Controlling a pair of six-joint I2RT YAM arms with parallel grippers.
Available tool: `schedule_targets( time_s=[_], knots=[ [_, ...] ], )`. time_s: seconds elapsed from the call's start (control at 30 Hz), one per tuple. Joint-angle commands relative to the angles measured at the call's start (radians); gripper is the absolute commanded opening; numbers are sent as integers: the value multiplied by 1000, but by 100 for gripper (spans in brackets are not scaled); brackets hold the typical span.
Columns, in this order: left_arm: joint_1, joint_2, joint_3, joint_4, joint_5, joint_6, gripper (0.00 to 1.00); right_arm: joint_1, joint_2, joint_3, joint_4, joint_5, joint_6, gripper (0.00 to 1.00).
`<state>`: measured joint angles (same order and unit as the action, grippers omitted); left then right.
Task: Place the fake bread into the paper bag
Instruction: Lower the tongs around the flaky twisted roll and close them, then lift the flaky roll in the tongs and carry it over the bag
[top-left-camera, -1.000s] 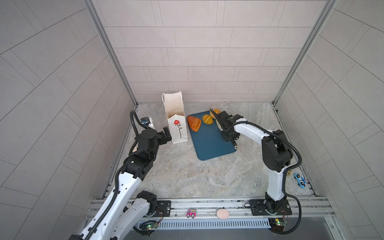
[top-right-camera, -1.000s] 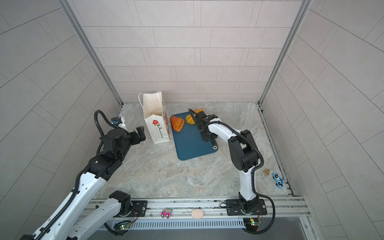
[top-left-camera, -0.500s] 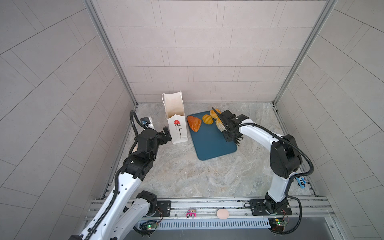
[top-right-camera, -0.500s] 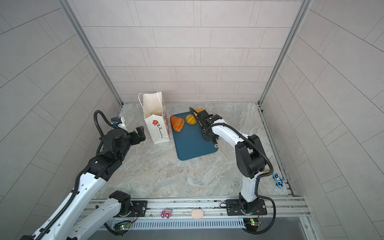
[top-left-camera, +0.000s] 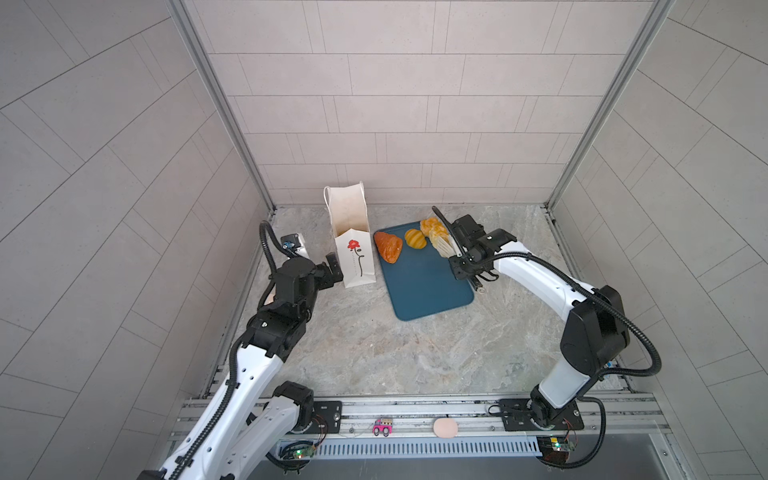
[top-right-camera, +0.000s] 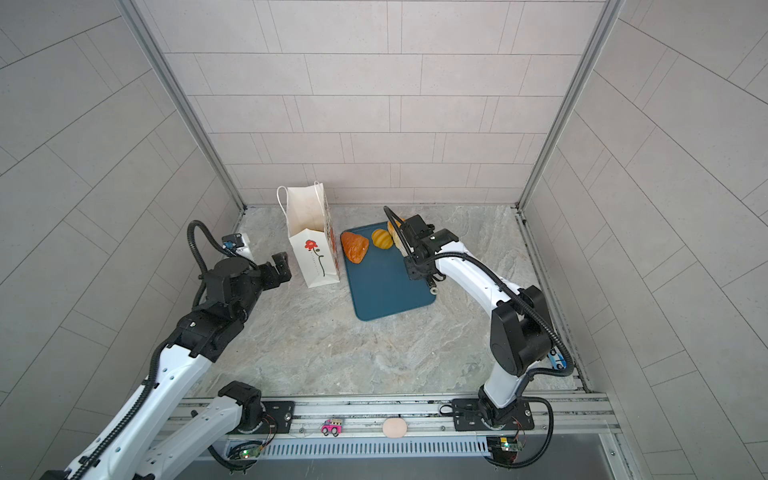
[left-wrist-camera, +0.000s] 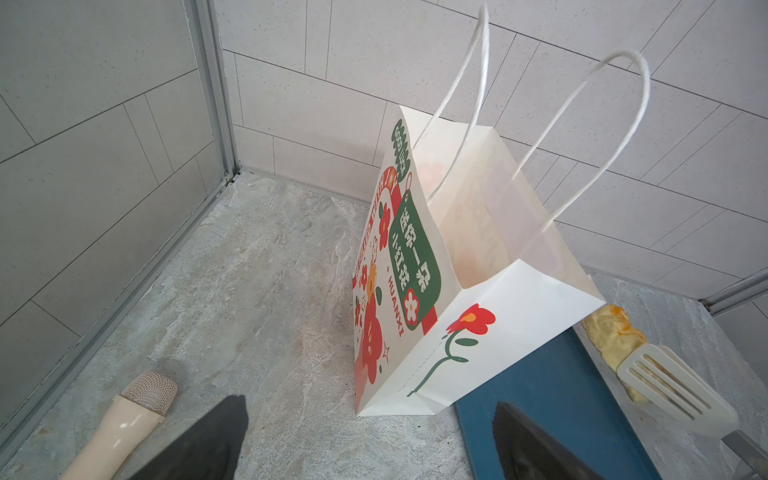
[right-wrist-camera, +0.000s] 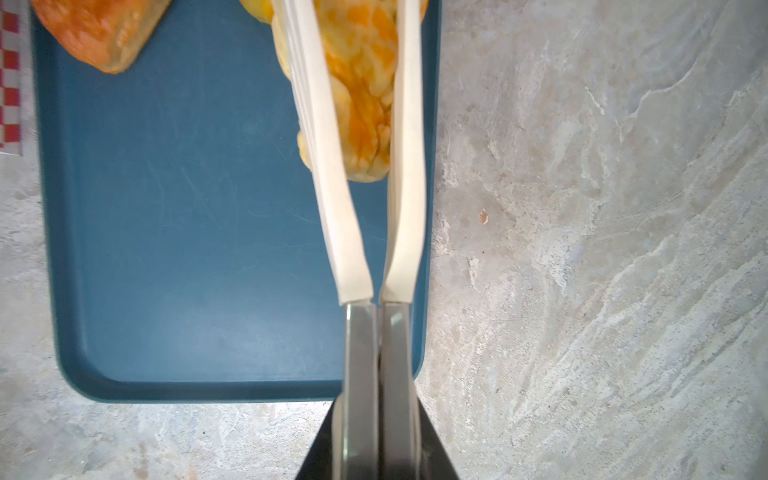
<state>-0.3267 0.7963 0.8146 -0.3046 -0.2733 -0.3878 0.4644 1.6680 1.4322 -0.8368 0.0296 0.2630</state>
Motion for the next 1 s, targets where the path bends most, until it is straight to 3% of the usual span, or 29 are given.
schedule_targets(
  time_s=[0.0,0.47,0.6,0.97],
  knots=[
    [-8,-12,14,-8,-6,-15,100,3,-64,3,45,-41,8,20],
    [-15,-13,19,2,-7,-16,100,62,-157,86,91,-132,18,19],
    [-16,-13,20,4,-2,-18,100,91,-177,153,135,-195,14,18],
    [-18,1,23,13,9,-28,100,235,-135,374,195,-232,-4,19]
  ],
)
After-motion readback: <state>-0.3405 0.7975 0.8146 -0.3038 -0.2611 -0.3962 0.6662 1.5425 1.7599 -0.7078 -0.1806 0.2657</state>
